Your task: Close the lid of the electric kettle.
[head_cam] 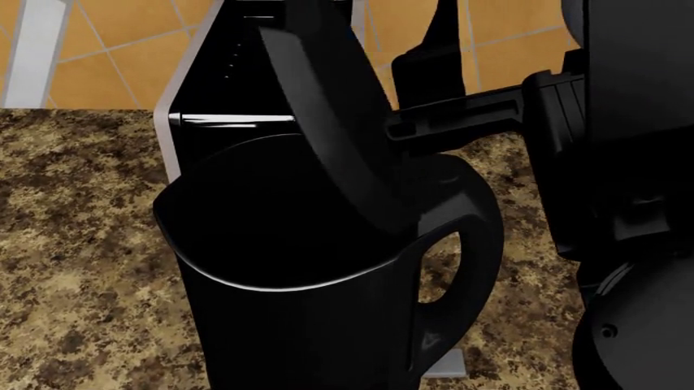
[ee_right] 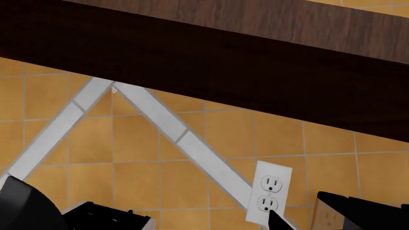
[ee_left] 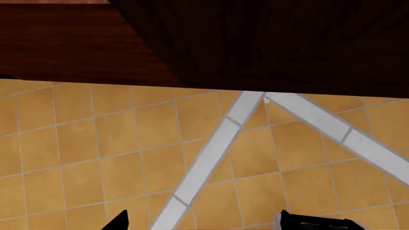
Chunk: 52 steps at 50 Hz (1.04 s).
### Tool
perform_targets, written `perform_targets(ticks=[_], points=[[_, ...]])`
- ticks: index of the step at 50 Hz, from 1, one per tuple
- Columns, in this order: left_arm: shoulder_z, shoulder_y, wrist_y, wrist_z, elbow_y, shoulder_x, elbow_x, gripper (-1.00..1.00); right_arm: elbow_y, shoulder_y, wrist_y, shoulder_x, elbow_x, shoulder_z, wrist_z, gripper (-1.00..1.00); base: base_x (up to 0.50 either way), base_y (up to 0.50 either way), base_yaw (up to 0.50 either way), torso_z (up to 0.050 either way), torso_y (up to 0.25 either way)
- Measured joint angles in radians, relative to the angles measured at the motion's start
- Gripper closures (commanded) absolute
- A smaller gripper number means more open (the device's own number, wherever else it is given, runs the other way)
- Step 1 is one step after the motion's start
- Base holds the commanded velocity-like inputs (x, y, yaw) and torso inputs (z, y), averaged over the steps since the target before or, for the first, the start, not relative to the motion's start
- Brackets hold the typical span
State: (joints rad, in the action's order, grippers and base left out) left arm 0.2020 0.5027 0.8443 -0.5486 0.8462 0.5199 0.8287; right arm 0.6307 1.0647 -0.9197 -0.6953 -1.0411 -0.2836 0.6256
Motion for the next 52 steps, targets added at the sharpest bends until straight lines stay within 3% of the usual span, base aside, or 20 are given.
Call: perform_targets(ticks=[15, 52], points=[[0.010, -0.022, -0.004, -0.017, 0.012, -0.002, 0.008, -1.00, -0.013, 0.038, 0.006, 0.029, -0.005, -0.024, -0.032, -1.00, 0.00, 0.00, 0.00, 0.000, 0.000], [-0.014, -0.010, -0.025, -0.019, -0.005, 0.003, 0.001, -1.00, 0.028, 0.125, -0.032, -0.033, -0.049, 0.038, 0.025, -1.00, 0.00, 0.00, 0.00, 0.000, 0.000]])
